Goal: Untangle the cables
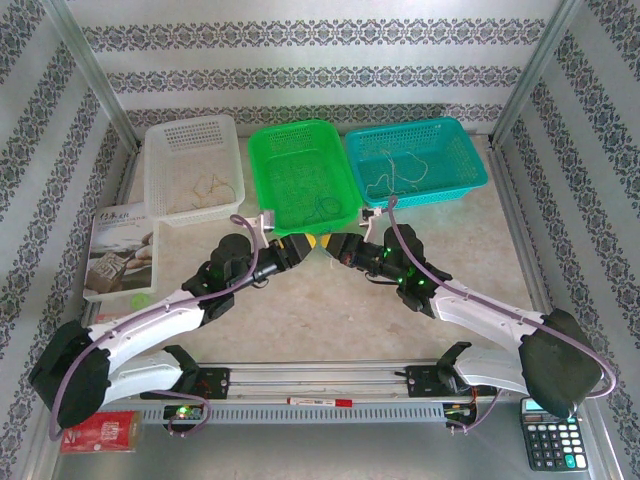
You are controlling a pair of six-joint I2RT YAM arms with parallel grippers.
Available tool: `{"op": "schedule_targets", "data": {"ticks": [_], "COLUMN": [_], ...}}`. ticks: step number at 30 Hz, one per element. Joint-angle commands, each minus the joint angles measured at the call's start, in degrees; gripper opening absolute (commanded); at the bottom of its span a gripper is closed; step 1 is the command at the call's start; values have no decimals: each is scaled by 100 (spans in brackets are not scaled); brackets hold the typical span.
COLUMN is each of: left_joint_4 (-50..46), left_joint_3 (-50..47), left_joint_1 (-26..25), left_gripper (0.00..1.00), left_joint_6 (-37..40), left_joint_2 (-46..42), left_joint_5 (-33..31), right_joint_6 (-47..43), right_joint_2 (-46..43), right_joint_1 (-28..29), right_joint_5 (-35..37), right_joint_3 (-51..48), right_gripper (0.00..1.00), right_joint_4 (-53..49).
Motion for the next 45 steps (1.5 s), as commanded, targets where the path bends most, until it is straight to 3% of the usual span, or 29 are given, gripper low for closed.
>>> {"op": "schedule_targets", "data": {"ticks": [1, 13, 23, 27, 31, 34, 36, 45], "left_joint_4": [529, 917, 1081, 1119, 1111, 970, 801, -617], "left_joint_3": [-18, -6, 31, 13, 7, 55, 132, 926], "left_joint_1": [-125, -177, -187, -195, -204, -204, -204, -204], "left_gripper": [53, 28, 23, 15, 0, 0, 0, 0], "left_joint_6": [-129, -203, -248, -259, -233, -156, -80, 455], "left_joint_2": [99, 306, 426, 425, 384, 291, 208, -44], "left_joint_5": [-86, -121, -39, -42, -41, -63, -63, 364], "right_joint_6": [118, 230, 278, 279, 246, 91, -93, -1849], "right_joint_2": [-139, -227, -185, -176, -181, -281, -429, -1664], "right_joint_1": [-80, -99, -97, -107, -116, -187, -246, -357], "right_joint_5": [-117, -149, -150, -144, -192, -219, -204, 330], "right_joint_3": [-89, -204, -230, -230, -221, -264, -328, -380], "right_gripper": [0, 0, 0, 0, 0, 27, 37, 38], "right_joint_4": [328, 436, 542, 549, 553, 393, 160, -1893]}}
